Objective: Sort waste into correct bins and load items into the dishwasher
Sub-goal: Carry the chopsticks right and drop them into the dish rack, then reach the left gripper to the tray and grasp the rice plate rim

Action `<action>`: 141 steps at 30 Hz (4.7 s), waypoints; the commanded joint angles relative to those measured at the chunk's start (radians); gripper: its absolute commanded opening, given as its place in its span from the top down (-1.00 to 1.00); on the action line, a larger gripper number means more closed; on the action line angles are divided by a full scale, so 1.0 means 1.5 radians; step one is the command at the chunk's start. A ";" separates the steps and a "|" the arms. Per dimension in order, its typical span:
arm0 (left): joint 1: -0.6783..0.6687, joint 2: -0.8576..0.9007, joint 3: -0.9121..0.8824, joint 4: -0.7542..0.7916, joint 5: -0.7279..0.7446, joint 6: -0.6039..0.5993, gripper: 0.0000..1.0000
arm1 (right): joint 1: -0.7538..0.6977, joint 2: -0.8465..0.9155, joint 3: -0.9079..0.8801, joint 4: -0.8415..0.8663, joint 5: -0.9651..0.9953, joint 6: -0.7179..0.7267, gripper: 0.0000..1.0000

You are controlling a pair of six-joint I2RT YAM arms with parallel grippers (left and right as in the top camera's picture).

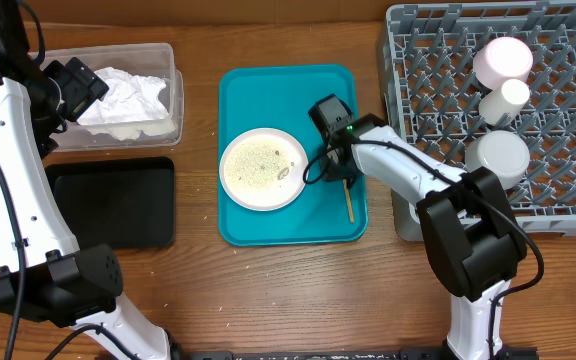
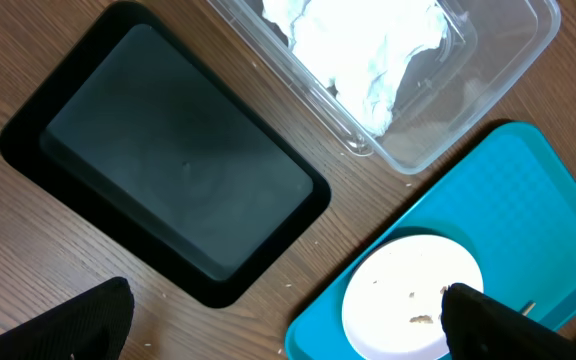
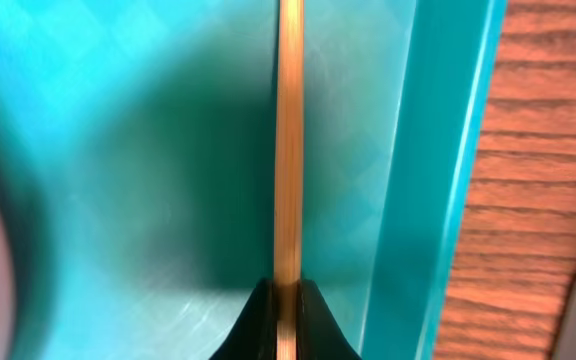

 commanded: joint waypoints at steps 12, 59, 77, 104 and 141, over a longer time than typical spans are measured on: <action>-0.001 0.003 0.007 0.001 -0.004 -0.008 -1.00 | -0.168 -0.008 0.341 -0.251 -0.011 -0.109 0.93; -0.001 0.004 0.007 0.001 -0.004 -0.008 -1.00 | -0.443 -0.231 0.243 -0.290 -0.187 0.043 -1.00; -0.001 0.004 0.007 0.001 -0.004 -0.008 -1.00 | -0.662 -0.238 0.243 -0.325 -0.225 0.075 -1.00; -0.250 0.006 -0.008 -0.008 0.211 0.117 -0.79 | -0.662 -0.238 0.243 -0.325 -0.225 0.075 -1.00; -0.618 0.394 -0.063 0.151 -0.095 0.009 0.32 | -0.662 -0.238 0.243 -0.325 -0.225 0.075 -1.00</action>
